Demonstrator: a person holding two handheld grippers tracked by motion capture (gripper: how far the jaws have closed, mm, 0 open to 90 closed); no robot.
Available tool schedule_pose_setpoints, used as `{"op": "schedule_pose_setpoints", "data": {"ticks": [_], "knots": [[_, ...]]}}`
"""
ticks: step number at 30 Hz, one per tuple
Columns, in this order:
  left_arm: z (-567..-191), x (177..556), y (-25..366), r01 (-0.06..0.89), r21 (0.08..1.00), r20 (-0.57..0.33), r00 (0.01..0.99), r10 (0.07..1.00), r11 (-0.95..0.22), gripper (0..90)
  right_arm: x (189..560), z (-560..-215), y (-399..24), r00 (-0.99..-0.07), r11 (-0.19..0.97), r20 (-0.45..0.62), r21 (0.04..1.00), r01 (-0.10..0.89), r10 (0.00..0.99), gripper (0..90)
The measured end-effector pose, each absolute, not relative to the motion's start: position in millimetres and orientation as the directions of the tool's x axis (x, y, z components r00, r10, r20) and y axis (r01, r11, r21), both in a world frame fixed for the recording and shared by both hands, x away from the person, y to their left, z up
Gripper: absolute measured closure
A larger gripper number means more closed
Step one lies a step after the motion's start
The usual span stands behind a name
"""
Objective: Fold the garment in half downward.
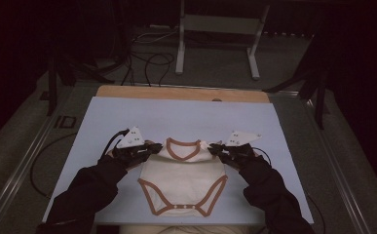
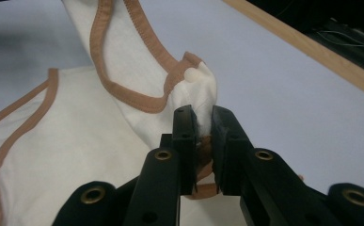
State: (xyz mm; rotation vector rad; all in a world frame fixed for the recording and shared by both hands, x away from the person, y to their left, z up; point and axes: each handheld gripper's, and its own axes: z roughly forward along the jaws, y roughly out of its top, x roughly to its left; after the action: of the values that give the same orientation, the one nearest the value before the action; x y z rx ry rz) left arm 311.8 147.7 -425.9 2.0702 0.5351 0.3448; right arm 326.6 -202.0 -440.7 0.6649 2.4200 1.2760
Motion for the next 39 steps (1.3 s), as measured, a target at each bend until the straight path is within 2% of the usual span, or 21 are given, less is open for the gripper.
{"op": "schedule_pose_setpoints", "data": {"ticks": [16,30,39], "knots": [[-449,273,148,0.241,0.842,0.006,0.891,0.454,-0.483,88.3,285,-453,-207,-0.865,0.487,-0.030,0.836,0.254,0.502,81.1],[-473,257,151,0.275,0.830,-0.047,0.901,0.430,-0.485,88.2,263,-469,-210,-0.875,0.487,0.011,0.828,0.280,0.484,80.8],[-491,246,147,0.292,0.784,-0.065,0.916,0.395,-0.548,87.8,253,-487,-206,-0.890,0.533,0.046,0.786,0.313,0.454,80.2]]}}
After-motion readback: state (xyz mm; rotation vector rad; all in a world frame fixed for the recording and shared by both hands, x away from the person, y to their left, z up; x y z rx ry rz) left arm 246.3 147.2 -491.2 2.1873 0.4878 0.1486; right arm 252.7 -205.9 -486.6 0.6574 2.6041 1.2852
